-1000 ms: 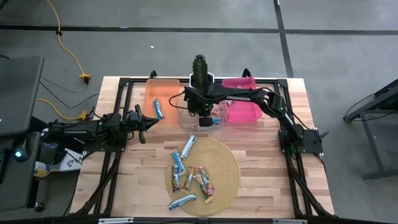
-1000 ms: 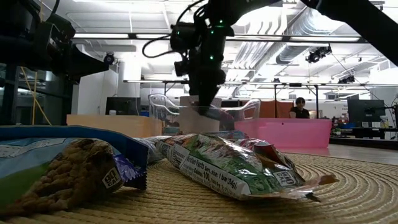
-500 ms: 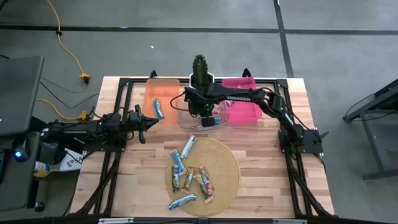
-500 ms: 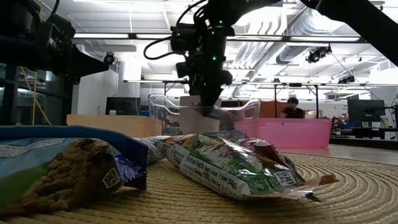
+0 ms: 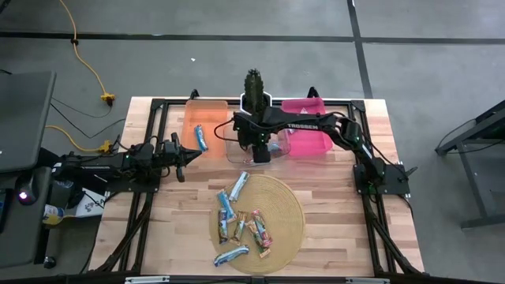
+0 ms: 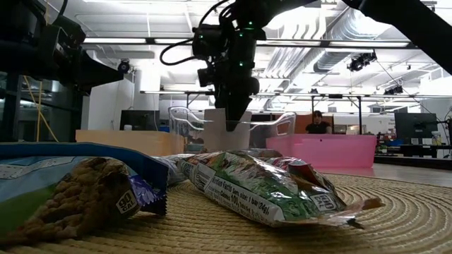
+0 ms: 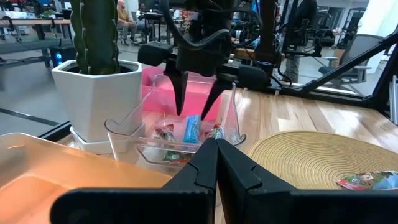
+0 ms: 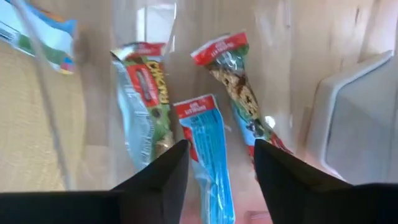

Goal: Pick and place Granola Bars by type
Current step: Put the yellow granola bar into the red bin

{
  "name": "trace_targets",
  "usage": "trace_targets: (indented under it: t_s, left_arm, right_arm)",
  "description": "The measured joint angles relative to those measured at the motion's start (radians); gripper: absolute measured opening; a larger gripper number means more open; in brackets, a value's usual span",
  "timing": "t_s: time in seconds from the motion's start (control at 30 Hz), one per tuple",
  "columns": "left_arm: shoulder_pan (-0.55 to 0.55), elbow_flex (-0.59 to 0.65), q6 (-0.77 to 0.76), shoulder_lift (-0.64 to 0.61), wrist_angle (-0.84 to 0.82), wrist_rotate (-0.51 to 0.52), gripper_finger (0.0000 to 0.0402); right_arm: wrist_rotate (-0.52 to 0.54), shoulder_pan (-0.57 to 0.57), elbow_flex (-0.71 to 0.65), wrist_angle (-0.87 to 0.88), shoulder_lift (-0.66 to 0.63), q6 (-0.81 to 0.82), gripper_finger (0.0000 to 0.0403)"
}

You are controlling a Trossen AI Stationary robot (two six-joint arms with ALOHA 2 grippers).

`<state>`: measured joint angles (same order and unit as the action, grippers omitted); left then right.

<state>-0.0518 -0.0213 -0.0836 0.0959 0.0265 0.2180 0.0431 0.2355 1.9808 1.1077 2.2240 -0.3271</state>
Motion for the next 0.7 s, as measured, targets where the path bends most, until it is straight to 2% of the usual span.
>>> trace_targets:
  t_s: [0.33, 0.53, 0.7]
  left_arm:
    - [0.0, 0.0, 0.0, 0.0, 0.0, 0.0, 0.0001]
    - [0.0, 0.0, 0.0, 0.0, 0.0, 0.0, 0.0001]
    - [0.0, 0.0, 0.0, 0.0, 0.0, 0.0, 0.0001]
  right_arm:
    - [-0.052, -0.067, 0.002, -0.092, -0.057, -0.025, 0.0212]
    - [-0.176, -0.135, 0.003, -0.136, -0.087, -0.21, 0.0216]
    - [-0.148, -0.209, 0.002, -0.144, -0.087, -0.404, 0.0217]
